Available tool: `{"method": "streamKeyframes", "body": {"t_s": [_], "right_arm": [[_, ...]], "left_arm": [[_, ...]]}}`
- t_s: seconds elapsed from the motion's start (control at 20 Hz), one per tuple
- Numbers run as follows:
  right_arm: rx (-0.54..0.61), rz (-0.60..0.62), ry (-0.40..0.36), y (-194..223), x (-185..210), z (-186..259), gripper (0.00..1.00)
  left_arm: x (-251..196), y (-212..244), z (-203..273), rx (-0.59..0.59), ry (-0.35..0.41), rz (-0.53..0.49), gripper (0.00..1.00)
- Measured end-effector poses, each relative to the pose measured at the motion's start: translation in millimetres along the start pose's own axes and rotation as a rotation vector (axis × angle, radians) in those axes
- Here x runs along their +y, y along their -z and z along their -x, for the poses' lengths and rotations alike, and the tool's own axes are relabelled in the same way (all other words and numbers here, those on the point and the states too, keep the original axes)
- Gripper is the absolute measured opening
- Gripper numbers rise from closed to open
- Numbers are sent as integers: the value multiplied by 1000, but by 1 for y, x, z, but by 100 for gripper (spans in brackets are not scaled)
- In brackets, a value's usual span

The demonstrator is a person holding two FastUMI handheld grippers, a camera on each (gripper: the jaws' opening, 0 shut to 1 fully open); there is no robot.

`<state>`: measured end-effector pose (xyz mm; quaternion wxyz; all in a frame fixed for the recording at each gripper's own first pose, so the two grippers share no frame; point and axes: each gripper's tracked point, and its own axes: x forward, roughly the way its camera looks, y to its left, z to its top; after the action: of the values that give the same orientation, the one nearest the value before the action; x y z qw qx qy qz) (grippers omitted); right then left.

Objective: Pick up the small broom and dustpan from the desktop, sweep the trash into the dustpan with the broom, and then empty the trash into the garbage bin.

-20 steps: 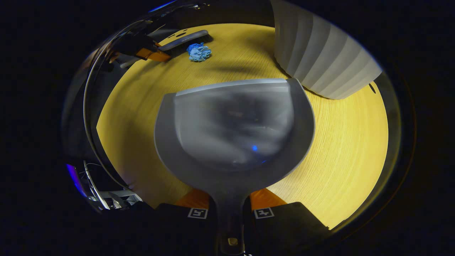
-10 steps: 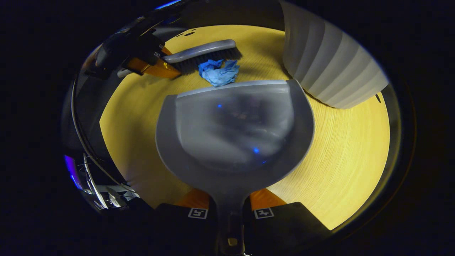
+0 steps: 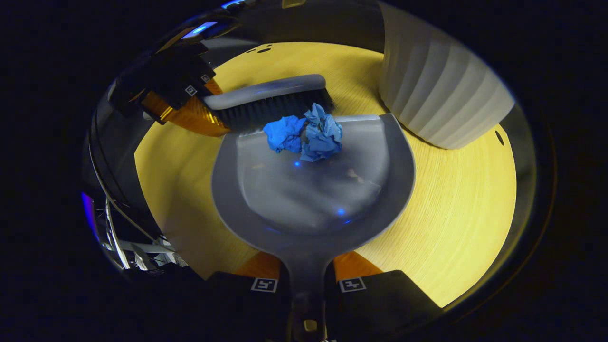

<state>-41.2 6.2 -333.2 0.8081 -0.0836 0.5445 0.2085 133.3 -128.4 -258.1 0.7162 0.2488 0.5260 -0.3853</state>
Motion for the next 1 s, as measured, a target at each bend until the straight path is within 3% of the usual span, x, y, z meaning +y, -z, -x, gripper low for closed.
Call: {"method": "streamKeyframes", "body": {"t_s": [0.3, 0.65, 1.0], "right_arm": [[-48, -29, 10, -1, 10, 16, 32], [-86, -57, -11, -4, 17, 63, 32], [-75, 9, 19, -14, 10, 117, 32]], "left_arm": [[-3, 16, 16, -130, -95, 193, 24], [11, 67, 48, -263, -186, 391, 24], [46, 146, 5, -284, -194, 413, 25]]}}
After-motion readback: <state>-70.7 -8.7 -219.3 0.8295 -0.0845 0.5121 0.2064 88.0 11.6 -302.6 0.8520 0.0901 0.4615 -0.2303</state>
